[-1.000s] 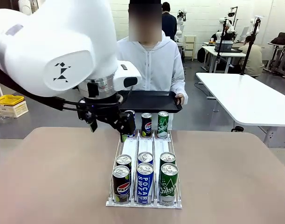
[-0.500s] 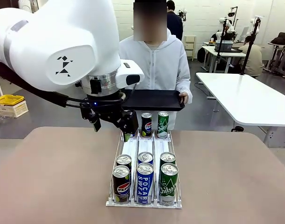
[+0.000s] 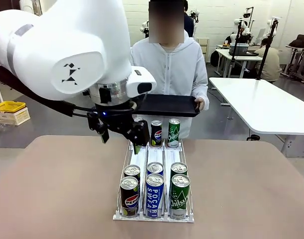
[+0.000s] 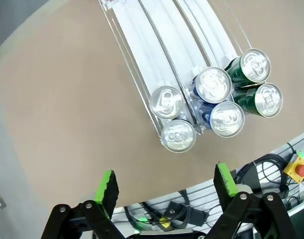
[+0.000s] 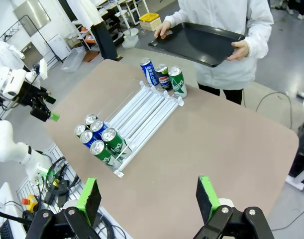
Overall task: Retrieve and hand over the desired beverage to the person.
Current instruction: Pick up a can of the same type that the person held from the Automatic Can Dispenser.
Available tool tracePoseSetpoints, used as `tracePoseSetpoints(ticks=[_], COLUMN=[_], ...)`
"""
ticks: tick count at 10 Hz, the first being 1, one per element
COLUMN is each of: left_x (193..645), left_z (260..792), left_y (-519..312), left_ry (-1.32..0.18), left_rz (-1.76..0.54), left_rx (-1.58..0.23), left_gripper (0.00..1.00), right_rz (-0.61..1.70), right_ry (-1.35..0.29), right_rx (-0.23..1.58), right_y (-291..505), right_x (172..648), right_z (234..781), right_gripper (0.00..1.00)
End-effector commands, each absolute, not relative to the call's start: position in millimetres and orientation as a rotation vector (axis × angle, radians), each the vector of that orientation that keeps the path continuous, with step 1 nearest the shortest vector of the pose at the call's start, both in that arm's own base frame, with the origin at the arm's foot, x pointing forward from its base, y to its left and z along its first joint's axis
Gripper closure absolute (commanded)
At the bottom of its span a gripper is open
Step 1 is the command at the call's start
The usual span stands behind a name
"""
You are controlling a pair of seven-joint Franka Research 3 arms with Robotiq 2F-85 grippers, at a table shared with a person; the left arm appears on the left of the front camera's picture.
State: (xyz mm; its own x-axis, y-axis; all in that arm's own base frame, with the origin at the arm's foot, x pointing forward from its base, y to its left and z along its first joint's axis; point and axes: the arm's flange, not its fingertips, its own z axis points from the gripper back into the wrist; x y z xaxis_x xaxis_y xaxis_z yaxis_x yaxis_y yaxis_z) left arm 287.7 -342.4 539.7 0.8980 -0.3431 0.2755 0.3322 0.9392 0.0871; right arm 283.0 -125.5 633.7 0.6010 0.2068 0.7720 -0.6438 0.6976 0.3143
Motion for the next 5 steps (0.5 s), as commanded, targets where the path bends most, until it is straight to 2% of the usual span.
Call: tracePoseSetpoints(ticks=[1, 3, 5], left_x=[275, 276, 279], left_z=[528, 513, 496], left_y=[-372, -389, -396], left_ry=[-0.259, -0.219, -0.24], left_rz=[-0.19, -0.002, 0.053], left_rx=[0.031, 0.019, -0.059], left_gripper=[0.0, 0.0, 0.0], right_rz=[0.548, 0.548, 0.548], right_ry=[-0.793, -0.793, -0.793], right_rx=[0.648, 0.648, 0.648], right_y=[-126, -126, -126], right_x=[285, 285, 285], right_z=[636, 636, 636], right_gripper=[0.0, 0.0, 0.0])
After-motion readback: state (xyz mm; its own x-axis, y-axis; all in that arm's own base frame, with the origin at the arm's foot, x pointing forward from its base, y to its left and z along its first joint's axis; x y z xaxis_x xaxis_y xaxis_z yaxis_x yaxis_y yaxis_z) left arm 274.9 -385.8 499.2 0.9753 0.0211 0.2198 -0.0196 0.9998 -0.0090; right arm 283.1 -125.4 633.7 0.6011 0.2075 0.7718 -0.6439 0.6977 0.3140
